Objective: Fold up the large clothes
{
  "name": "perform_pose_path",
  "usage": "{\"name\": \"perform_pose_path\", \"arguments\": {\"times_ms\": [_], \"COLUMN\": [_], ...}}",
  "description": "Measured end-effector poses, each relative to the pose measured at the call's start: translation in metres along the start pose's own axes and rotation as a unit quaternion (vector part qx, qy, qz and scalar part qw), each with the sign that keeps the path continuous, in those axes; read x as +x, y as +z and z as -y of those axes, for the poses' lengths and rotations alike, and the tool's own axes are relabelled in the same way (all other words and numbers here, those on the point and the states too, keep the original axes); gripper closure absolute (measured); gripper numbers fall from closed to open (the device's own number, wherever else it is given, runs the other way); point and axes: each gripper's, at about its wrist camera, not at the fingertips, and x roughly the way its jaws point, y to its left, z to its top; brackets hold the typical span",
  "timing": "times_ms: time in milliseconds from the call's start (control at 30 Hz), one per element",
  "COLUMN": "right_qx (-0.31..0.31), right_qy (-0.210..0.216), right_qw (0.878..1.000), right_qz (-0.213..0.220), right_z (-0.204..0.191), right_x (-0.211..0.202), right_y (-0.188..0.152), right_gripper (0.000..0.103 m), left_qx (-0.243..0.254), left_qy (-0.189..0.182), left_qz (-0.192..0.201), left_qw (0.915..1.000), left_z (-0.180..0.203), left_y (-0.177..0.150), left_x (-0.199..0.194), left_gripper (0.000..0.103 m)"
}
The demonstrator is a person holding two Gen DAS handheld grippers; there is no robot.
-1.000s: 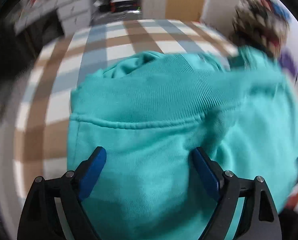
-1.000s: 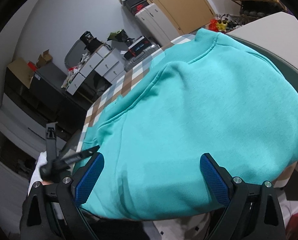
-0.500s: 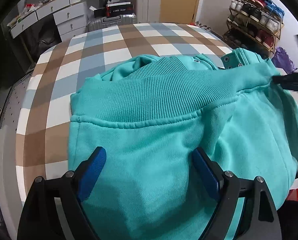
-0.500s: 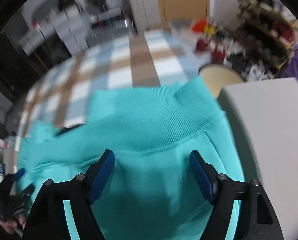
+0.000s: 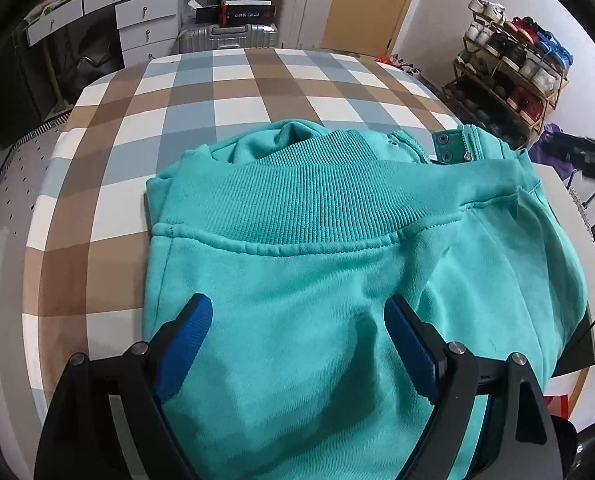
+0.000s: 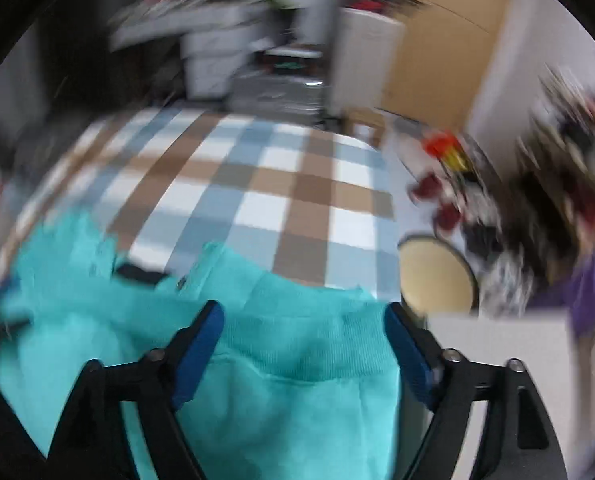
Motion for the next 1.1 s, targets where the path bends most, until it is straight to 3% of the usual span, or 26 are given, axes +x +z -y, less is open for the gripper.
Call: {"name": "perform_pose_path", "arguments": {"times_ms": [67, 133, 200, 367, 433, 500, 667, 867, 1000, 1100], "right_qx": [-0.077, -0.138, -0.138, -0.154, -0.154, -0.153, -0.148, -0.049, -0.018, 0.026], "right_qy": [0.012, -0.004, 0.025, 0.032, 0.037, 0.038, -0.008, -0.046, -0.064, -0.068], "right_qw": [0.997, 0.989, 0.985, 0.982, 0.982, 0.981, 0.986, 0.998, 0.997, 0.996], "right_qz": [-0.029, -0.045, -0.096, -0.103, -0.107, -0.11, -0.08, -0.013, -0.026, -0.044], "right_z": [-0.026, -0.045, -0.05, -0.05, -0.05, -0.053, -0.06, -0.037, -0.034, -0.027], "right_x": [0.015, 0.032, 0.058, 0.066, 0.06, 0.054, 0.041, 0.031, 0.06, 0.088], "right_y": [0.006, 0.006, 0.007, 0.003, 0.001, 0.0, -0.002, 0.018, 0.024, 0.023], "right_gripper": [0.019, 0.024, 0.046, 0.049, 0.067, 0.1, 0.1, 0.101, 0.101, 0.102], "left_qx": [-0.006, -0.012, -0.016, -0.006, -0.004, -0.005, -0.014, -0.039, -0.04, -0.042], "left_qy": [-0.004, -0.009, -0.015, -0.016, -0.011, -0.006, -0.002, 0.002, 0.011, 0.008], "left_qz": [0.003, 0.005, 0.006, 0.002, 0.001, 0.0, 0.005, 0.036, 0.059, 0.049], "left_qw": [1.0, 0.9999, 0.9997, 0.9999, 0.9999, 1.0, 0.9999, 0.9986, 0.9974, 0.9979], "left_z": [-0.002, -0.005, -0.008, -0.009, -0.007, -0.006, -0.006, -0.011, -0.012, -0.014], "left_y": [0.0, 0.0, -0.001, 0.001, 0.002, 0.003, 0.004, 0.006, 0.008, 0.009], "left_x": [-0.003, -0.006, -0.008, -0.005, -0.004, -0.003, -0.005, -0.017, -0.024, -0.018], "left_gripper": [0.018, 0.018, 0.018, 0.018, 0.018, 0.018, 0.018, 0.018, 0.018, 0.018]}}
